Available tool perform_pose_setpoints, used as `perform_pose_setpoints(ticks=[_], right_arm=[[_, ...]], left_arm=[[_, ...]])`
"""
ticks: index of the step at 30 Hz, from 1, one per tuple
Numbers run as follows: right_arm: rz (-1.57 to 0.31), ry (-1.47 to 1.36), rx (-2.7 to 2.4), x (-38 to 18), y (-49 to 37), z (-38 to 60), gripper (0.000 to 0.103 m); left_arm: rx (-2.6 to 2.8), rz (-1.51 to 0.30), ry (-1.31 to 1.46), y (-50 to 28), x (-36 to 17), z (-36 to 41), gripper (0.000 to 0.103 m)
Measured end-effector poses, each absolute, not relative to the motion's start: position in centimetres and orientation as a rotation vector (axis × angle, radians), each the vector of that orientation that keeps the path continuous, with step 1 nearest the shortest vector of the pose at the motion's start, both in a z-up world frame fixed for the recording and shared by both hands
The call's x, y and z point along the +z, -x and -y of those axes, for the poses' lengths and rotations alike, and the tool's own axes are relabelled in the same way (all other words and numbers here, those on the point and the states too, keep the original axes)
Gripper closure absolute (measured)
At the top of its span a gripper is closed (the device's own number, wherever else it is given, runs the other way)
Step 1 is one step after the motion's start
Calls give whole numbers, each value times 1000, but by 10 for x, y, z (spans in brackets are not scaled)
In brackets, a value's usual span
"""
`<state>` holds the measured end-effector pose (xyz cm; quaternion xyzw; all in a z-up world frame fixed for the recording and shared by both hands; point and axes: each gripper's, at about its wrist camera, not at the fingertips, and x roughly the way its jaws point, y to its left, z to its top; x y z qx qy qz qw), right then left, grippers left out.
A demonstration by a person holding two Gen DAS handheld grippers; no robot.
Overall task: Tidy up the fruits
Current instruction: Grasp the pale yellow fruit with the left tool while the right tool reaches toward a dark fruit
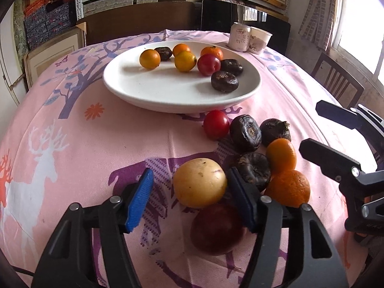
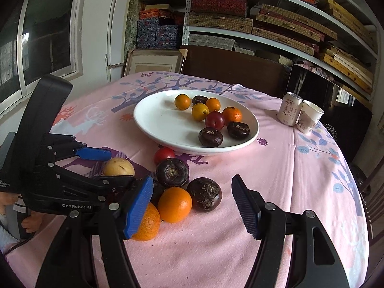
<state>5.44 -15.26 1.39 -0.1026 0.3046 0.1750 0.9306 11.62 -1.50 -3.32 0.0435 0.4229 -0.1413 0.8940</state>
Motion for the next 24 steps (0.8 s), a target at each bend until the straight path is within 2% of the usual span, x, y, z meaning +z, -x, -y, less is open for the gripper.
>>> perform_pose_setpoints(ticks=[2,3,10,16,19,24], right_arm=[[-625,210,356,14,-54,153,34],[-626,209,355,14,-54,153,34],[-672,164,373,11,-61,160,34],[-810,1,396,0,-85,184,34],[-876,-64,412,-9,-95,192,44],[-890,-99,404,-13,-98,197,49]], left_arm=[[-305,-859,-114,-113,-31,20,58],[-310,-853,-124,-111,-30,23,60],[-280,-826,-89,-109,-21,12,60],[-174,-817,14,-117,-14,-22,60],[-161,-830,30,-119,-15,-27,60],[-173,-823,6,-116,-15,-21,60]])
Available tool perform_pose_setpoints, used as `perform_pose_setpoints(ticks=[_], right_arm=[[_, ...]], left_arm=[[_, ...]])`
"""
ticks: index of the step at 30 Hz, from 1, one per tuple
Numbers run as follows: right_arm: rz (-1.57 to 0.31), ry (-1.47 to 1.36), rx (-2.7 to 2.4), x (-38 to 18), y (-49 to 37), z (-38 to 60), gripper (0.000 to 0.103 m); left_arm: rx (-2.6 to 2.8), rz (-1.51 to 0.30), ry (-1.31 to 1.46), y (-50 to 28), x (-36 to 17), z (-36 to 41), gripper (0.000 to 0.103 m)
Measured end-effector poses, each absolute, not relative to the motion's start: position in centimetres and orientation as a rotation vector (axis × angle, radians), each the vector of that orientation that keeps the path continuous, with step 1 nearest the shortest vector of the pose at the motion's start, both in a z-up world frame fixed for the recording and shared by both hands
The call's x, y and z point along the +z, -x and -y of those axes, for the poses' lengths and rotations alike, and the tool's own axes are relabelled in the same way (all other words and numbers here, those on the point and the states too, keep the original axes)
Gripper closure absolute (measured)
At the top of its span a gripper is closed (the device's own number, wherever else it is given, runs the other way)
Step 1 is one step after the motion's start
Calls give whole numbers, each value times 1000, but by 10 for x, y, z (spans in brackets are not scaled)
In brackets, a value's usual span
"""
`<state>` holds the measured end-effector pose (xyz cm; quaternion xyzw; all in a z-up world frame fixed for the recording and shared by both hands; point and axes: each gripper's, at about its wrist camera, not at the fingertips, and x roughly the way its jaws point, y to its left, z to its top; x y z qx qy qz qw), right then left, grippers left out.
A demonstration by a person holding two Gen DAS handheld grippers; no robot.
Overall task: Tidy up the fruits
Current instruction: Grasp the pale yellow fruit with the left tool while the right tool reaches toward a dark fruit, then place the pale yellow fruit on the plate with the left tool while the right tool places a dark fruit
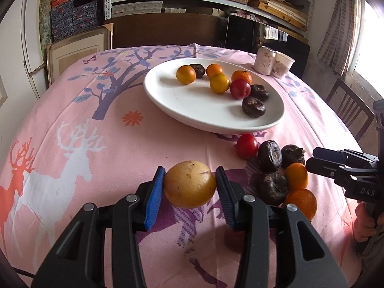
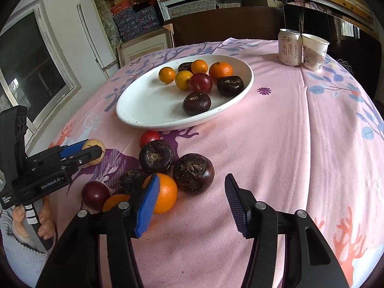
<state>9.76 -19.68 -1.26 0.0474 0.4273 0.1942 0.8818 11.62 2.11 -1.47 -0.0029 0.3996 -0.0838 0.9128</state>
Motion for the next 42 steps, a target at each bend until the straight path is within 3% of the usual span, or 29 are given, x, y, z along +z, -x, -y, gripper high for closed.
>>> perform_pose_setpoints(ticks=[7,17,24,31,37,38,39,41,42], right_arm=[[-944,-136,382,-23,-112,199,56],[-963,-118,407,-29,-124,179,60],[-832,-58,339,-5,-106,185,60],[-746,-114,304,36,-148,187,60],[-773,-163,388,23,-182,161,60],[-781,-154,401,20,-183,158,49],[-775,-144,400,20,-182,158,32],[-724,-143,364,24,-177,164,29],[-715,-146,361,27,-175,168,29]], left_arm=[[-179,-836,-14,-117,-18,-15,60],[-146,-848,-56,-120,-26,-11,60],[-84,-764,-117,-117,-11,-5,60],[-67,-722,-120,-169,27,10,61],[-94,-752,-13,-211,14,13,60],[-99,-764,4,-215,8,11,59],[-100,-776,11,-218,3,10,58],[-88,-781,6,-218,-4,5,39],[-74,-774,4,-216,-5,3,36]])
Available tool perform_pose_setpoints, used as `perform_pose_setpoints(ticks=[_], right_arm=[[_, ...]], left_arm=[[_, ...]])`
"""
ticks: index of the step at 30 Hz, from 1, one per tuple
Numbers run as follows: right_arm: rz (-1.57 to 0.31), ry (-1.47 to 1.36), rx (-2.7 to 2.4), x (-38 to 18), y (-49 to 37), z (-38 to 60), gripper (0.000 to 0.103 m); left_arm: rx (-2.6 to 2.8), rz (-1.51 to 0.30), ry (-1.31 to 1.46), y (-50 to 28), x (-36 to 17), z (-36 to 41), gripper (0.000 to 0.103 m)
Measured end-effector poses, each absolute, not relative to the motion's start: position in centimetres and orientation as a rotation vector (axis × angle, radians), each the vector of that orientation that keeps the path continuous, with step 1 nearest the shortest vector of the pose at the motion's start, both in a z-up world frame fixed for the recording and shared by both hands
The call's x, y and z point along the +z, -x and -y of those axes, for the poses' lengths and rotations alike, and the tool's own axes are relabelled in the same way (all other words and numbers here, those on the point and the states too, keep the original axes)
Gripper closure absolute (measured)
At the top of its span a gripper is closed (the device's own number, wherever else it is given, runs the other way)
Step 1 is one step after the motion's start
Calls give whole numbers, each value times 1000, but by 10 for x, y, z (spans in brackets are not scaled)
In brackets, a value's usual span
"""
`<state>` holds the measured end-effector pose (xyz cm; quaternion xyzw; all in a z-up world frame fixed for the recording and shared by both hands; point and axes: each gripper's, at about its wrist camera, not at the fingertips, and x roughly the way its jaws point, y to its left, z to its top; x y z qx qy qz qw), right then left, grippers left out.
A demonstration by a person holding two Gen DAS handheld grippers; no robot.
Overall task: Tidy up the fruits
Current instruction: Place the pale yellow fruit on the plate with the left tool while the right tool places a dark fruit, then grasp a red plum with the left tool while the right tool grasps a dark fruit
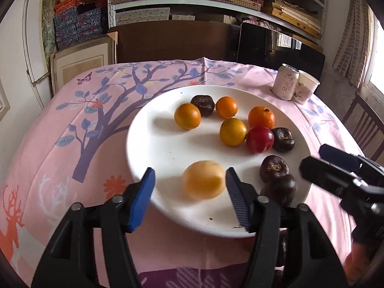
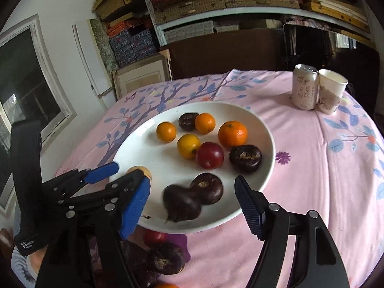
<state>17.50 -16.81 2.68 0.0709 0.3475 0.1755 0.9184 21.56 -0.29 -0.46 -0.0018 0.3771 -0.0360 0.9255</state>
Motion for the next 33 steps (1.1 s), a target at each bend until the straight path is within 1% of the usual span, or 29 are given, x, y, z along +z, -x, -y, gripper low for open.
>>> perform_pose_setpoints(ticks=[1,3,5,7,11,17,20,31,33], right_arm=[[-711,-157,364,28,-173,172,29],[-711,-180,365,30,-165,179,29],[-717,-189,370,28,-156,183,29],[-715,-174,359,27,-146,185,29],[-728,-145,339,21,-124,187,29],[-737,-191,326,21,-105,202,29],[-742,-217,321,23,-107,208,27],[-777,-255,320,21,-110,212,26],[-776,-256,322,21,-110,212,26]], left_arm=[[-68,-766,4,-213,-3,0,34],[-74,-756,11,-205,0,-4,34],[-69,-744,9,-195,3,-8,28],[-62,-742,-5,-184,2,-10,26],[-69,-762,-31,-158,-4,-10,26],[-126,-754,-88,-136,-6,11,26],[-143,-769,-137,-136,-13,24,26],[-179,-820,-214,-165,-30,53,26],[-161,-828,-220,-171,-29,55,21]])
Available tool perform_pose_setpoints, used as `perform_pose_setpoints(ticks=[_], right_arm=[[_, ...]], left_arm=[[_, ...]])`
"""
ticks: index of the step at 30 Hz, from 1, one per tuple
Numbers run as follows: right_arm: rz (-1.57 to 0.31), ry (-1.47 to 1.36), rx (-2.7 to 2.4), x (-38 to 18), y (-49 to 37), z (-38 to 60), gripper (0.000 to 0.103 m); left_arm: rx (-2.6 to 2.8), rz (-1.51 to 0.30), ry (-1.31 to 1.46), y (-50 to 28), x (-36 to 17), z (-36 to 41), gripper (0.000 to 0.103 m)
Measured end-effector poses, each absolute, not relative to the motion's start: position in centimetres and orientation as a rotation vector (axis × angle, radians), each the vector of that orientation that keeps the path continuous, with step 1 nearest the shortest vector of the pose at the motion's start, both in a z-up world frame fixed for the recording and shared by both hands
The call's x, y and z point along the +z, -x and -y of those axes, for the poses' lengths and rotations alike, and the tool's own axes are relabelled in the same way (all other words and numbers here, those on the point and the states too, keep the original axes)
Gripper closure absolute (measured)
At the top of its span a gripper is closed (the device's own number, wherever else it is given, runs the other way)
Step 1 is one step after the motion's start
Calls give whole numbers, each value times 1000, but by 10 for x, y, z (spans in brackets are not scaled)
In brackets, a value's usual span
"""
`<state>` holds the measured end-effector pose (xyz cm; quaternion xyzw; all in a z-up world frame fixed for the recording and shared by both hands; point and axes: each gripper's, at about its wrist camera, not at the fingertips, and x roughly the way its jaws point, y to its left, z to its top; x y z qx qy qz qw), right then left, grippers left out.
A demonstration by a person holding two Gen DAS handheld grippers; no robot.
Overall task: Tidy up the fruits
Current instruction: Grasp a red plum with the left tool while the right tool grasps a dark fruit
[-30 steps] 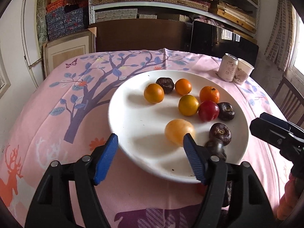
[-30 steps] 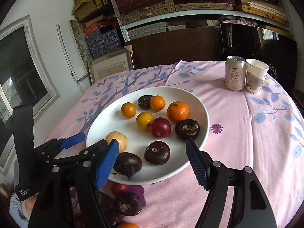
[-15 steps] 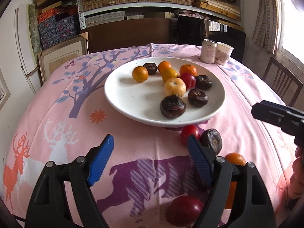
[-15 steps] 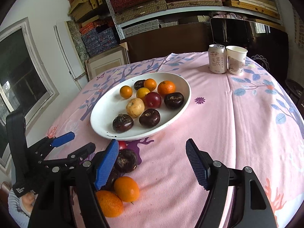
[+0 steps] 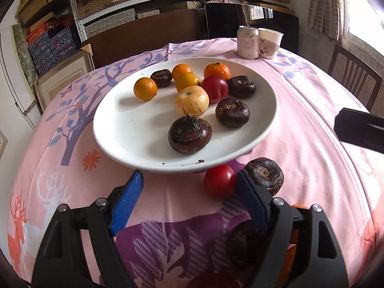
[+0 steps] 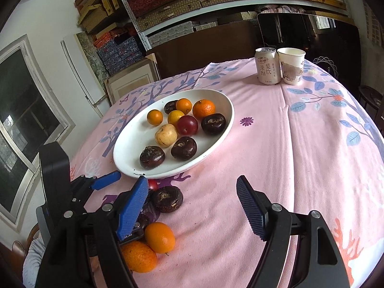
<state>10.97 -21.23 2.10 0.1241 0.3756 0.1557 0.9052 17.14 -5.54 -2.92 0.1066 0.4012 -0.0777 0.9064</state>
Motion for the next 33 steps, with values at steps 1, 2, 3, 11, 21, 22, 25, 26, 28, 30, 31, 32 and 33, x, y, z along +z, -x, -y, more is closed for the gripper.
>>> perform_pose_setpoints(ticks=[1,2,3,11,21,22,25,26,28,30,31,32,33], right_arm=[[-776,-254,321,21,-110,212,26],[-775,-254,320,21,-109,212,26],[-776,-255,320,21,-110,212,26],[-774,-260,318,23,-109,213,26],[-772,-256,325,22,-109,211,26],[-775,-256,323,22,-109,211,26],[-781,-251,322,20,-110,210,26],[-783,-248,322,20,-110,209,26],[-786,-242,321,19,-110,208,26],[-793,-238,323,18,-112,207,26],[-799,-237,326,16,-112,207,26],[-808,-233,331,14,-113,206,26],[-823,-223,339,11,-114,203,27]], left_arm=[[-163,-836,-211,-173,-29,54,21],[-170,-834,-211,-172,-29,52,21],[-172,-828,-217,-169,-28,49,21],[-140,-839,-132,-158,-20,10,30],[-279,-833,-257,-160,-28,60,46],[-290,-850,-251,-163,-29,60,49],[-385,-909,-182,-169,-36,59,73],[-405,-912,-173,-169,-37,61,75],[-416,-892,-208,-163,-38,66,75],[-433,-887,-205,-158,-36,67,75],[-420,-875,-210,-154,-34,65,76],[-400,-864,-213,-151,-31,61,76],[-381,-854,-200,-148,-27,54,76]])
